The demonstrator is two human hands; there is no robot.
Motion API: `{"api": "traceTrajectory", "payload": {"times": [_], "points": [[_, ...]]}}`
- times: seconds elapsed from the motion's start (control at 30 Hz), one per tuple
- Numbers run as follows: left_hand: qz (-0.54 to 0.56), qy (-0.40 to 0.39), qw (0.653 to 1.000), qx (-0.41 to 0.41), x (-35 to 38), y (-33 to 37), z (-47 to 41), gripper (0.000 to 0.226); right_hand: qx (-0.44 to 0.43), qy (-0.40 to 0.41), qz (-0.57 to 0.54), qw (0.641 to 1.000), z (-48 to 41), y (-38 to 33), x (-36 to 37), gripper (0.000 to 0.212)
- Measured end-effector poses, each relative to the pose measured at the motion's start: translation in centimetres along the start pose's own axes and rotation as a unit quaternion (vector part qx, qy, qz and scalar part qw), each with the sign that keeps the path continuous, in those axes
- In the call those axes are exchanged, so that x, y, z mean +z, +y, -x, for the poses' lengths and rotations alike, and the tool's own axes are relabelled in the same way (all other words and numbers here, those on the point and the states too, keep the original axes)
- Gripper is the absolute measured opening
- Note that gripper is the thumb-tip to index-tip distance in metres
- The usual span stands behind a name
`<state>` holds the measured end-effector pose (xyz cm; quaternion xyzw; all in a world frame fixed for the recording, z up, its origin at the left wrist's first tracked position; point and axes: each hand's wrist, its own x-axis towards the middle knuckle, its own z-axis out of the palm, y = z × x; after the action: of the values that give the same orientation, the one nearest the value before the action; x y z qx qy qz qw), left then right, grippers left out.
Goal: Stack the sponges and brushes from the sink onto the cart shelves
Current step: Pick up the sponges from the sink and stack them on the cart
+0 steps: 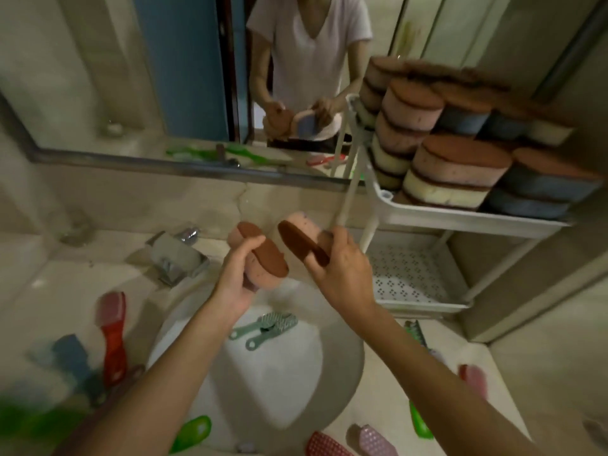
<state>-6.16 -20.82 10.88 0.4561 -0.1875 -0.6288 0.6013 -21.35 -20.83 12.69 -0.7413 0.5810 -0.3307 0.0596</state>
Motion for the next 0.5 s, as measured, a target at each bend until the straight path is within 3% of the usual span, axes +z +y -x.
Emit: {"api": "traceTrajectory", "payload": {"times": [0.13, 0.27, 0.4, 0.5], "points": [[0.007, -0.012, 0.998, 0.063, 5.0, 3.3, 2.8, 0.014, -0.010, 0.077, -0.036, 0.996, -0.9, -1.1, -5.5, 0.038], [0.045, -0.077, 0.988, 0.124, 10.3, 5.9, 5.6, 0.019, -0.008, 0.155, -0.100, 0.983, -2.5, -0.8, -11.0, 0.032], [0.111, -0.173, 0.973, 0.102, 15.0, 7.2, 7.2, 0.021, 0.042, 0.103, -0.223, 0.969, -5.1, 1.1, -15.9, 0.023], [0.093, -0.211, 0.969, 0.085, 17.7, 7.3, 7.8, 0.019, 0.100, 0.040, -0.292, 0.950, -6.5, 2.3, -18.9, 0.019]]}}
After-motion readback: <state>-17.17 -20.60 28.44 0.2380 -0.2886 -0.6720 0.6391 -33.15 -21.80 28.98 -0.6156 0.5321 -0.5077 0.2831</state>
